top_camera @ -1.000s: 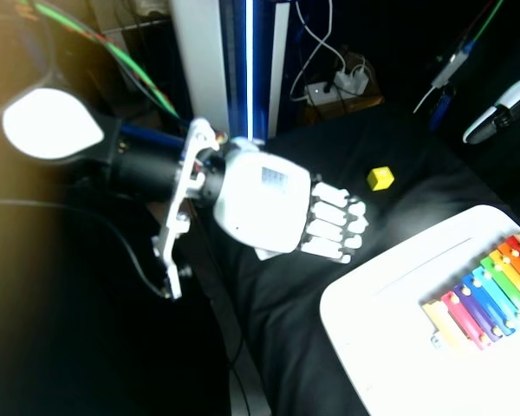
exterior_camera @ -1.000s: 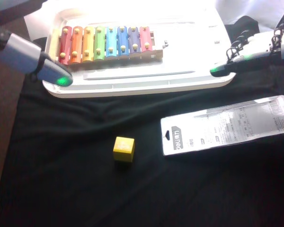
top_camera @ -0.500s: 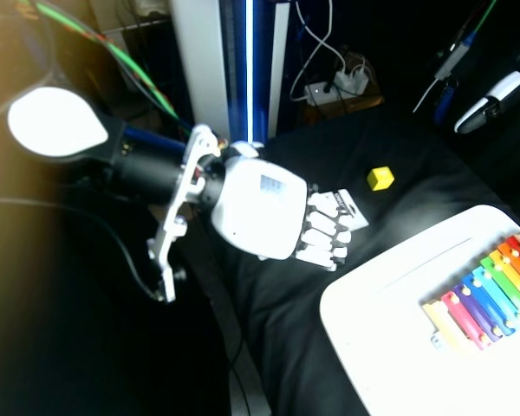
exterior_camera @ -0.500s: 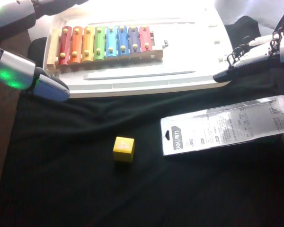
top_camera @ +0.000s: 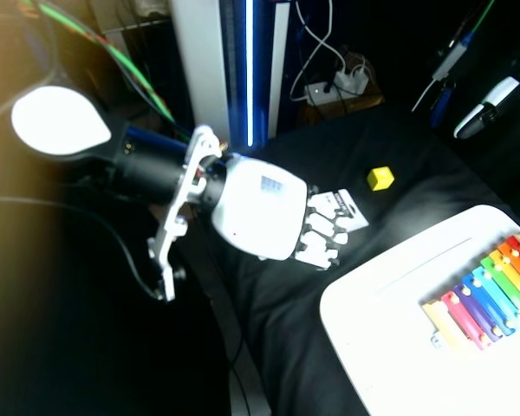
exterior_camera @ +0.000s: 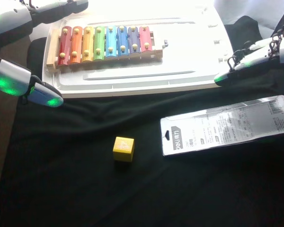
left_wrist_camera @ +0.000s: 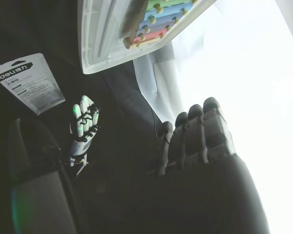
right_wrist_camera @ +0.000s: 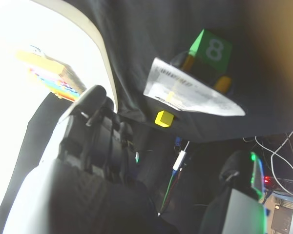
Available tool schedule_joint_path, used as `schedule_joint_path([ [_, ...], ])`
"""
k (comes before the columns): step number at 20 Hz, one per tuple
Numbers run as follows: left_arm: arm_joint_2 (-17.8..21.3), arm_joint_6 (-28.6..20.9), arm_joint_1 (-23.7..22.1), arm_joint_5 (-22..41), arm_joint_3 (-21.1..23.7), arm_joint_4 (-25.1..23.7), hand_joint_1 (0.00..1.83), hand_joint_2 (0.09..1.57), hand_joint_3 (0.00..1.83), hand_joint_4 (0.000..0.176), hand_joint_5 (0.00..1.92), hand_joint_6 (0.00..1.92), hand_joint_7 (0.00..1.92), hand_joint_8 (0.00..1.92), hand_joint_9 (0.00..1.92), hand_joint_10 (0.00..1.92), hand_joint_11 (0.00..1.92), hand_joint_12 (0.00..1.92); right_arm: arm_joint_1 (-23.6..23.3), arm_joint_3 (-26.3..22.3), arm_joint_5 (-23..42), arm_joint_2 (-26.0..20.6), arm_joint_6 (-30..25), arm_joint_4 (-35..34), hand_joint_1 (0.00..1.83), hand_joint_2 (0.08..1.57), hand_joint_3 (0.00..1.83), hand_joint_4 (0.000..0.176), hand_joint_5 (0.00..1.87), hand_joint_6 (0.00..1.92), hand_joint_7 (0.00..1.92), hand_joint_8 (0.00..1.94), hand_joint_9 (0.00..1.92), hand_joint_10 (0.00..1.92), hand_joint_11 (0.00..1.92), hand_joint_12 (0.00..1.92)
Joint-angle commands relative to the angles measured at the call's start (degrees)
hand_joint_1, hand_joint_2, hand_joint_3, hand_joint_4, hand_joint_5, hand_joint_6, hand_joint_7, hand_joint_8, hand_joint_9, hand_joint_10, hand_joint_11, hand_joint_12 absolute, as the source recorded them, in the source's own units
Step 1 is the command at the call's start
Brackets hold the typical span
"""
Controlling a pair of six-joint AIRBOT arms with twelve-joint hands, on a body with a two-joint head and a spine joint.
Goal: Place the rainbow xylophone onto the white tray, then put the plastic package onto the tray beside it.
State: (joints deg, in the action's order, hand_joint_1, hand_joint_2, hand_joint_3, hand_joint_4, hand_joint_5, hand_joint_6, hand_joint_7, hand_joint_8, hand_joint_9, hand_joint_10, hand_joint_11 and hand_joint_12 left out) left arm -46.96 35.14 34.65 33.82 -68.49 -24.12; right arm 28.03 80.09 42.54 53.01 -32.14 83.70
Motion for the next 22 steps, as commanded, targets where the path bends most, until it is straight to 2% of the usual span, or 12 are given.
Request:
schedule_joint_path([
  [1, 0.26, 0.1, -0.29, 6.42, 0.28, 2.13, 0.88, 0.73, 0.0, 0.031, 0.0, 0.0, 0.0, 0.0, 0.0, 0.0, 0.0, 0.0, -0.73, -0.16, 1.46, 0.01, -0.36, -3.4, 0.84, 0.66, 0.0, 0.0, 0.24, 0.0, 0.26, 0.0, 0.33, 0.0, 0.13, 0.76],
  [3, 0.26, 0.12, -0.01, 6.52, 0.34, 2.34, 0.88, 0.73, 0.0, 0.056, 0.0, 0.0, 0.0, 0.0, 0.0, 0.0, 0.0, 0.0, -0.72, -0.16, 1.4, 0.01, -0.36, -3.37, 0.84, 0.66, 0.0, 0.0, 0.24, 0.0, 0.27, 0.0, 0.33, 0.0, 0.14, 0.73],
  [4, 0.26, 0.16, 0.15, 6.58, 0.38, 2.44, 0.89, 0.72, 0.0, 0.056, 0.0, 0.0, 0.0, 0.0, 0.0, 0.0, 0.0, 0.0, -0.7, -0.16, 1.32, 0.0, -0.43, -3.25, 0.83, 0.67, 0.0, 0.0, 0.25, 0.0, 0.27, 0.0, 0.33, 0.0, 0.16, 0.67],
  [6, 0.26, 0.19, 0.38, 6.66, 0.44, 2.62, 0.85, 0.71, 0.0, 0.035, 0.0, 0.0, 0.0, 0.0, 0.0, 0.0, 0.0, 0.0, -0.67, -0.16, 1.21, 0.01, -0.59, -3.07, 0.82, 0.66, 0.0, 0.0, 0.25, 0.0, 0.27, 0.0, 0.32, 0.0, 0.16, 0.6],
  [7, 0.26, 0.25, 0.55, 6.72, 0.48, 2.77, 0.85, 0.71, 0.0, 0.041, 0.0, 0.0, 0.0, 0.0, 0.0, 0.0, 0.0, 0.0, -0.65, -0.16, 1.11, 0.01, -0.68, -2.98, 0.81, 0.66, 0.0, 0.0, 0.25, 0.0, 0.27, 0.0, 0.31, 0.0, 0.16, 0.59],
  [9, 0.25, 0.53, 0.93, 6.91, 0.6, 3.25, 0.87, 0.69, 0.0, 0.021, 0.0, 0.0, 0.0, 0.0, 0.0, 0.0, 0.0, 0.0, -0.61, -0.17, 0.94, 0.03, -0.73, -2.87, 0.79, 0.64, 0.0, 0.0, 0.24, 0.0, 0.27, 0.0, 0.29, 0.0, 0.12, 0.57],
  [12, 0.18, 1.86, 2.03, 7.67, 0.97, 4.71, 0.82, 0.71, 0.0, 0.031, 0.0, 0.0, 0.0, 0.0, 0.0, 0.0, 0.0, 0.0, -0.47, -0.2, 0.24, 0.16, -0.73, -2.5, 0.8, 0.64, 0.0, 0.0, 0.24, 0.0, 0.28, 0.0, 0.3, 0.0, 0.15, 0.5],
  [15, 0.06, 2.09, 2.62, 8.21, 1.1, 5.18, 0.84, 0.71, 0.0, 0.014, 0.0, 0.0, 0.0, 0.0, 0.0, 0.0, 0.0, 0.0, 0.05, -0.19, -0.51, 0.19, -0.73, -2.4, 0.78, 0.66, 0.0, 0.0, 0.24, 0.0, 0.28, 0.0, 0.3, 0.0, 0.23, 0.35],
  [16, 0.06, 2.09, 2.62, 8.21, 1.1, 5.18, 0.85, 0.71, 0.0, 0.0, 0.0, 0.0, 0.0, 0.0, 0.0, 0.0, 0.0, 0.0, 0.05, -0.19, -0.51, 0.19, -0.73, -2.4, 0.78, 0.66, 0.0, 0.0, 0.25, 0.0, 0.28, 0.0, 0.31, 0.01, 0.26, 0.35],
  [18, -0.01, 2.09, 3.03, 8.37, 1.21, 5.4, 0.84, 0.72, 0.0, 0.011, 0.0, 0.0, 0.0, 0.0, 0.0, 0.0, 0.0, 0.0, 0.97, -0.11, -1.62, 0.31, -0.73, -2.4, 0.81, 0.65, 0.0, 0.0, 0.26, 0.0, 0.29, 0.0, 0.32, 0.0, 0.31, 0.28],
  [20, -0.11, 2.09, 3.48, 8.59, 1.25, 5.71, 0.83, 0.72, 0.0, 0.0, 0.0, 0.0, 0.0, 0.0, 0.0, 0.0, 0.0, 0.0, 1.65, 0.16, -2.29, 0.73, -0.73, -2.4, 0.78, 0.65, 0.0, 0.0, 0.26, 0.0, 0.29, 0.0, 0.32, 0.0, 0.32, 0.27],
  [22, -0.15, 2.09, 3.58, 8.63, 1.25, 5.77, 0.86, 0.7, 0.0, 0.0, 0.0, 0.0, 0.0, 0.0, 0.0, 0.0, 0.0, 0.0, 1.79, 0.26, -2.41, 0.83, -0.73, -2.4, 0.79, 0.64, 0.0, 0.0, 0.27, 0.0, 0.3, 0.0, 0.36, 0.01, 0.37, 0.29],
])
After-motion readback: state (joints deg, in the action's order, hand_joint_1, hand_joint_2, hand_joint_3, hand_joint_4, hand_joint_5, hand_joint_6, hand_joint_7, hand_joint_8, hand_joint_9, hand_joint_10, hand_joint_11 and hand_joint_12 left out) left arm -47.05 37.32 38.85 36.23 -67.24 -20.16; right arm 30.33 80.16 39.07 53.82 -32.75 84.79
